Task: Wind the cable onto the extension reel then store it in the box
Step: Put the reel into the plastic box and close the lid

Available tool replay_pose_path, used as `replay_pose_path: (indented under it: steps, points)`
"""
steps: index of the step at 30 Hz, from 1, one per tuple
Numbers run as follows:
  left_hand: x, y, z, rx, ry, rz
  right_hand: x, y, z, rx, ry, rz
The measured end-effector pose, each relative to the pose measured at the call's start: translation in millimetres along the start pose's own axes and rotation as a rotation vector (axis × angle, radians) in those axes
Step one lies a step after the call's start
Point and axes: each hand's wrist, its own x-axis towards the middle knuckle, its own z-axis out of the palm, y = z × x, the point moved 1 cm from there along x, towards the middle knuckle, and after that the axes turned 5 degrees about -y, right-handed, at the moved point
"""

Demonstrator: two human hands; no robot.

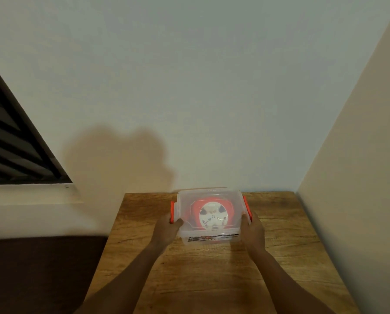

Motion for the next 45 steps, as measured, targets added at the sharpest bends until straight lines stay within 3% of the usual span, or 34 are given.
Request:
replay_pose_path:
  steps: [4, 8, 11, 15, 22, 34, 45]
  points:
    - [2, 4, 7, 0.296, 0.073, 0.067, -1, 1, 0, -0.004, 0.006, -0.011]
    - [-3, 6, 11, 0.338, 0.093, 0.079, -1, 0, -2, 0.002, -0.017, -0.009]
    - [-5, 7, 9, 0.263, 0.064, 0.075, -2, 2, -5, 0.050, -0.052, 0.016]
    - [0, 14, 3, -0.037, 0.086, -0.072, 1, 4, -9, 0.153, -0.077, 0.057]
    - [9, 71, 11, -0.255, -0.031, -0.075, 19, 8, -49, 0.242, 0.059, 0.087]
    - [38, 158, 135, -0.272, -0.231, -0.052, 71, 7, -196, 0.098, 0.247, -0.014]
    - [56, 160, 189, -0.092, -0.148, -0.098, 132, 41, -210, 0.010, 0.174, -0.030]
